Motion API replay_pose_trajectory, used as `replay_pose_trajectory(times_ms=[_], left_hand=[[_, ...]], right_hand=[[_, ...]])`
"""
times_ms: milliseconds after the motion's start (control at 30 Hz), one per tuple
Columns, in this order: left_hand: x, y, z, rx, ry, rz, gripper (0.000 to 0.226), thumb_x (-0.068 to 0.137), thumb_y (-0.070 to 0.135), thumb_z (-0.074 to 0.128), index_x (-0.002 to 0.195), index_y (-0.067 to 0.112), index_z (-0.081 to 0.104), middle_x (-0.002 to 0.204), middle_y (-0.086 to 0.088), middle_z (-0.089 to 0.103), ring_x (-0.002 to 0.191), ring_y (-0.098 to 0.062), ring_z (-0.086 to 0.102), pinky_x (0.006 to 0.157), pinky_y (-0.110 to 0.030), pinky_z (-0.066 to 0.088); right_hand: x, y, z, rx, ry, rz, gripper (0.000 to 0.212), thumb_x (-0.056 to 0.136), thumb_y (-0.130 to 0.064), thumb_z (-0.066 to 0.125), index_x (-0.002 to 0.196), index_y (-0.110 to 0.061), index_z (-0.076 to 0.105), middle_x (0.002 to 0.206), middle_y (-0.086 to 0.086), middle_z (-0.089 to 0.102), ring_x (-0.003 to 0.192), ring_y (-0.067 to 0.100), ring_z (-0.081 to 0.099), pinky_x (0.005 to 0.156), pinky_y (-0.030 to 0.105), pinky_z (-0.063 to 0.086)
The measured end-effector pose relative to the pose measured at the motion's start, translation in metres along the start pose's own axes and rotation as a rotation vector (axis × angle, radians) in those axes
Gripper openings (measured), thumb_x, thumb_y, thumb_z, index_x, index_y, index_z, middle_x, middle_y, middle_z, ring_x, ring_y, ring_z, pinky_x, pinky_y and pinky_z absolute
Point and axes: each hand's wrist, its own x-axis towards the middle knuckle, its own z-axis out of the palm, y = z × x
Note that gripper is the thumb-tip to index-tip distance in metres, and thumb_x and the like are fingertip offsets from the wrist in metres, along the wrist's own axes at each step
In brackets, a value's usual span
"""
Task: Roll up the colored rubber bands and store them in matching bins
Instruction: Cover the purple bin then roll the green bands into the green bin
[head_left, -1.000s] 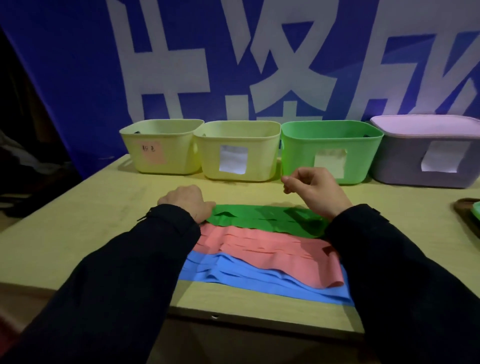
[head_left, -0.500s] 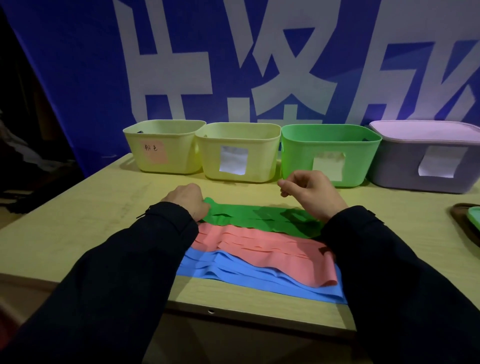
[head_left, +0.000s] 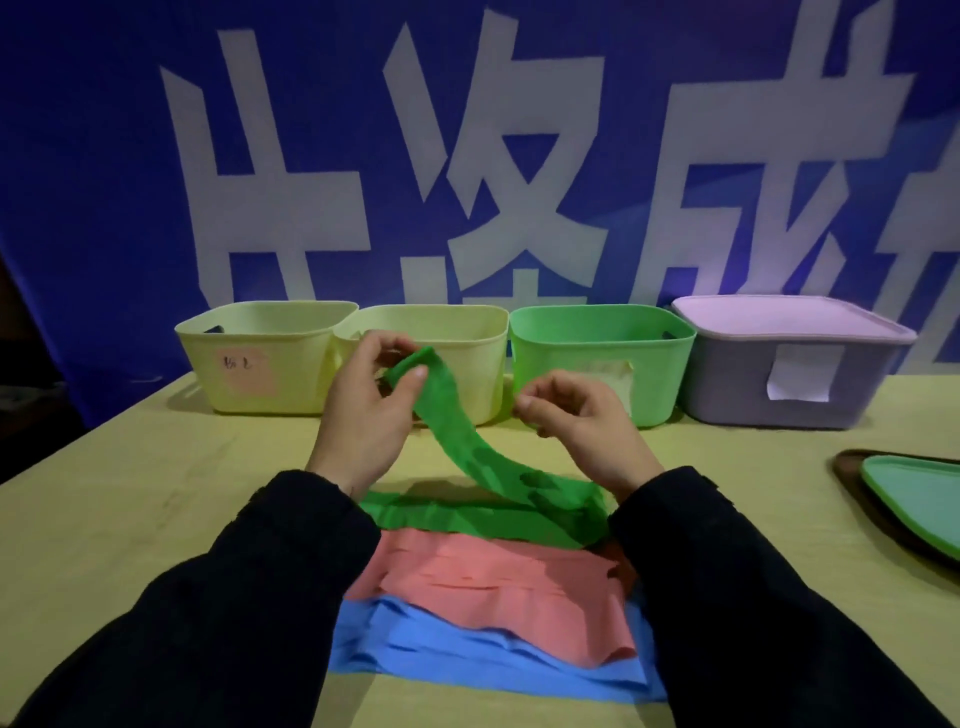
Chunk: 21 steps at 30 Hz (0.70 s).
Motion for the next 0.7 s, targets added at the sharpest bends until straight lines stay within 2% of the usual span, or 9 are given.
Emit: replay_pose_trajectory(times_ms=[33, 67, 167, 233, 367, 500, 600, 633, 700], left_hand=[[0.000, 0.013, 0.007, -0.098, -0.031, 0.017, 0.020, 0.097, 0.005, 0.062, 0.105, 0.024, 0.061, 0.106, 0.004, 0.068, 0.103, -0.017, 0.068, 0.079, -0.031, 0.059], [-0.001, 0.024, 0.016, -0.168, -0.072, 0.033, 0.024, 0.096, 0.003, 0.063, 0.110, 0.022, 0.061, 0.109, 0.002, 0.070, 0.104, -0.016, 0.069, 0.080, -0.029, 0.059], [-0.005, 0.033, 0.045, -0.302, -0.138, 0.019, 0.034, 0.092, -0.002, 0.067, 0.118, 0.020, 0.060, 0.108, -0.003, 0.075, 0.104, -0.016, 0.072, 0.084, -0.028, 0.059], [-0.008, 0.024, 0.062, -0.347, -0.146, -0.047, 0.035, 0.090, -0.003, 0.070, 0.116, 0.019, 0.061, 0.104, -0.003, 0.077, 0.101, -0.019, 0.073, 0.084, -0.028, 0.058], [-0.016, -0.008, 0.076, -0.311, -0.172, -0.119, 0.030, 0.088, -0.003, 0.071, 0.107, 0.021, 0.065, 0.099, 0.004, 0.077, 0.100, -0.020, 0.073, 0.082, -0.028, 0.059], [-0.015, -0.020, 0.074, -0.303, -0.172, -0.140, 0.030, 0.090, 0.006, 0.072, 0.115, 0.020, 0.064, 0.106, -0.004, 0.074, 0.104, -0.020, 0.071, 0.094, -0.044, 0.058], [-0.016, -0.016, 0.072, -0.368, -0.158, -0.125, 0.032, 0.095, 0.006, 0.067, 0.122, 0.023, 0.061, 0.096, -0.015, 0.071, 0.095, -0.033, 0.070, 0.092, -0.051, 0.057], [-0.016, -0.017, 0.072, -0.367, -0.155, -0.106, 0.033, 0.096, 0.005, 0.066, 0.123, 0.023, 0.060, 0.088, -0.013, 0.069, 0.088, -0.035, 0.069, 0.087, -0.051, 0.057], [-0.017, -0.015, 0.071, -0.347, -0.150, -0.070, 0.032, 0.096, 0.005, 0.065, 0.121, 0.023, 0.059, 0.079, 0.001, 0.068, 0.081, -0.027, 0.069, 0.080, -0.042, 0.057]], right_hand=[[0.000, -0.005, -0.003, 0.100, 0.019, -0.032, 0.006, 0.092, -0.023, 0.069, 0.095, -0.019, 0.071, 0.094, 0.004, 0.075, 0.088, 0.016, 0.067, 0.081, 0.038, 0.054], [0.001, -0.010, -0.006, 0.200, 0.032, -0.056, 0.014, 0.091, -0.023, 0.068, 0.104, -0.017, 0.071, 0.103, 0.005, 0.075, 0.098, 0.017, 0.069, 0.085, 0.035, 0.055], [-0.001, -0.016, -0.004, 0.376, 0.034, -0.096, 0.032, 0.091, -0.023, 0.064, 0.121, -0.013, 0.066, 0.118, 0.008, 0.072, 0.112, 0.025, 0.066, 0.092, 0.036, 0.054], [-0.001, -0.011, 0.001, 0.357, 0.045, -0.087, 0.033, 0.088, -0.023, 0.067, 0.120, -0.011, 0.067, 0.115, 0.009, 0.073, 0.106, 0.021, 0.068, 0.088, 0.032, 0.055], [0.004, 0.010, 0.004, 0.196, 0.071, -0.005, 0.012, 0.087, -0.023, 0.073, 0.095, -0.015, 0.075, 0.090, 0.004, 0.075, 0.080, 0.020, 0.067, 0.074, 0.036, 0.054], [0.005, 0.015, 0.005, 0.205, 0.121, 0.066, 0.012, 0.092, -0.009, 0.070, 0.080, -0.007, 0.067, 0.070, 0.004, 0.063, 0.064, 0.012, 0.059, 0.058, 0.026, 0.050], [0.004, 0.011, 0.007, 0.270, 0.158, 0.078, 0.008, 0.094, -0.007, 0.066, 0.087, -0.004, 0.065, 0.076, 0.013, 0.060, 0.065, 0.016, 0.060, 0.059, 0.027, 0.054], [0.003, 0.010, 0.008, 0.275, 0.158, 0.076, 0.007, 0.094, -0.008, 0.065, 0.089, -0.003, 0.065, 0.079, 0.016, 0.060, 0.067, 0.018, 0.061, 0.060, 0.028, 0.056], [0.002, 0.009, 0.009, 0.277, 0.158, 0.072, 0.014, 0.095, -0.009, 0.064, 0.092, 0.005, 0.063, 0.081, 0.019, 0.059, 0.069, 0.020, 0.061, 0.062, 0.028, 0.056]])
